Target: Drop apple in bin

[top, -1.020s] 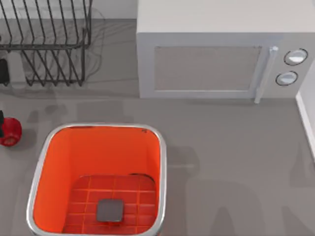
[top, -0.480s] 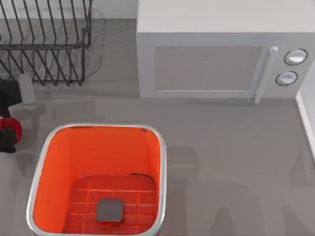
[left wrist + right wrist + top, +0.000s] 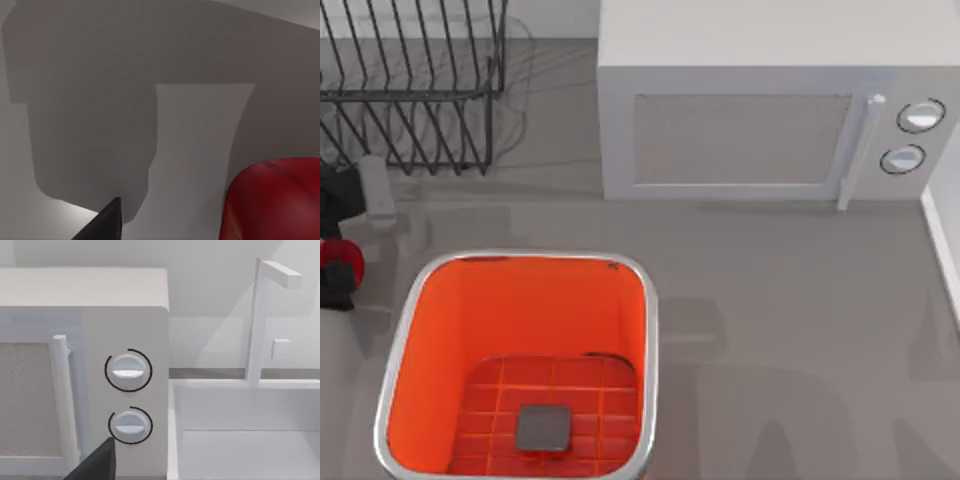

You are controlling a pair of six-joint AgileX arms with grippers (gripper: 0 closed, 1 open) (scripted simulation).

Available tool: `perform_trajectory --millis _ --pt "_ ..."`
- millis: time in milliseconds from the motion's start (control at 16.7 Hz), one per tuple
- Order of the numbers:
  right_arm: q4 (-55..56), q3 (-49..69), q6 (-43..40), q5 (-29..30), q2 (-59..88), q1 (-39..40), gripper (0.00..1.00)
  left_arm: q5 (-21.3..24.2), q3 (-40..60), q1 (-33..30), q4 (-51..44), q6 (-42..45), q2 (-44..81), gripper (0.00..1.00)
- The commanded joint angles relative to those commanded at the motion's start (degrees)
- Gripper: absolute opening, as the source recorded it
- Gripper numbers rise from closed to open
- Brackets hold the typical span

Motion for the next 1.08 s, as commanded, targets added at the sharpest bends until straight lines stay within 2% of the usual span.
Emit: perform_trajectory --millis 600,1080 --pt "0.00 0.00 0.00 0.00 0.00 0.00 1.00 0.00 0.00 0.00 0.00 0.00 0.00 0.02" --pt "0.00 0.00 0.00 0.00 0.00 0.00 1.00 0.00 0.00 0.00 0.00 0.00 0.00 0.00"
